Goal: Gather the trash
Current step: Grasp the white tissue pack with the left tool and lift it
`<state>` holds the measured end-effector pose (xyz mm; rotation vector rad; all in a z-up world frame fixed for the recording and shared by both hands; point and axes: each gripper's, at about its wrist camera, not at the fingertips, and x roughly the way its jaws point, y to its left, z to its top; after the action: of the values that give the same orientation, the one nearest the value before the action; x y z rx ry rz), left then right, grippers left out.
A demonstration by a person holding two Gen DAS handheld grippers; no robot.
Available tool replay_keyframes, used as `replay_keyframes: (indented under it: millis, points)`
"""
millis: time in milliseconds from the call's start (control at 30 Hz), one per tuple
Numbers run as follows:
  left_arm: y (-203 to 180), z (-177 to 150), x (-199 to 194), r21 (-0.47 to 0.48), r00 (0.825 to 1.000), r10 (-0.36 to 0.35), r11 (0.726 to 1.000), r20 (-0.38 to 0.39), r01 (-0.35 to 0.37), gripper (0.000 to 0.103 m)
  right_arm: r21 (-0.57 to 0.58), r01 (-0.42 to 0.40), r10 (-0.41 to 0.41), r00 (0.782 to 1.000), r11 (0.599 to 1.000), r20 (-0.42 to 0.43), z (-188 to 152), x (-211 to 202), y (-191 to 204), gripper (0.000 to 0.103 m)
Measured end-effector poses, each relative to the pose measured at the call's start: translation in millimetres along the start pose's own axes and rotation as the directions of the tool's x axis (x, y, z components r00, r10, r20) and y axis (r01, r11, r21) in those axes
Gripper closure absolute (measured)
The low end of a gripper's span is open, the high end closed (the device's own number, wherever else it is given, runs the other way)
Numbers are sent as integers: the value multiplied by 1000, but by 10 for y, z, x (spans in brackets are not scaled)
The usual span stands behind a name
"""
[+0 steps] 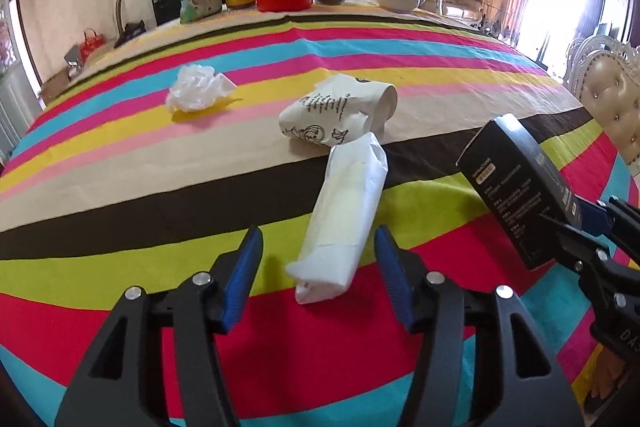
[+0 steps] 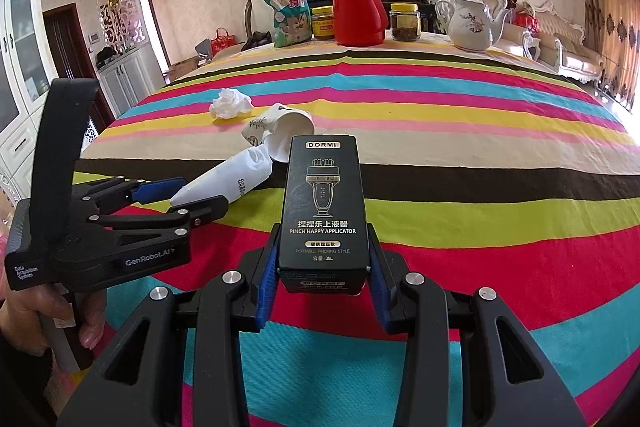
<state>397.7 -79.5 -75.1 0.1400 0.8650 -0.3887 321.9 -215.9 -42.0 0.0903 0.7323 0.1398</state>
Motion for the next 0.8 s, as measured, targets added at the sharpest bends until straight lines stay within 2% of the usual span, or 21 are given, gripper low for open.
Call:
replay_keyframes:
  millis: [67, 133, 267, 467, 700, 800]
  points:
    - [1, 1, 39, -5, 1000, -16, 1000, -19, 16, 72, 0, 0, 0, 1000, 1000, 1, 2, -1, -4, 65]
    - [0, -9, 41, -11, 999, -26, 1000, -21, 26, 83, -3, -1, 1, 1000, 1000, 4, 6, 1, -2, 65]
    - [10, -65, -103, -24, 1000, -12, 1000, 26, 12, 84, -16, -2, 2, 1000, 1000, 8, 9, -2, 21, 65]
    - [31, -183, -416, -70, 992, 48, 997, 118, -40, 85, -37, -1, 2, 1000, 999, 25, -8, -38, 72, 65]
    - [-5, -355, -836, -108, 966, 110, 990, 236, -86, 84, -83, -19, 24, 998, 996, 56, -38, -112, 237, 65]
    - [23, -440, -1058, -119, 953, 127, 988, 275, -98, 84, -117, -33, 45, 994, 993, 98, -22, -220, 363, 65]
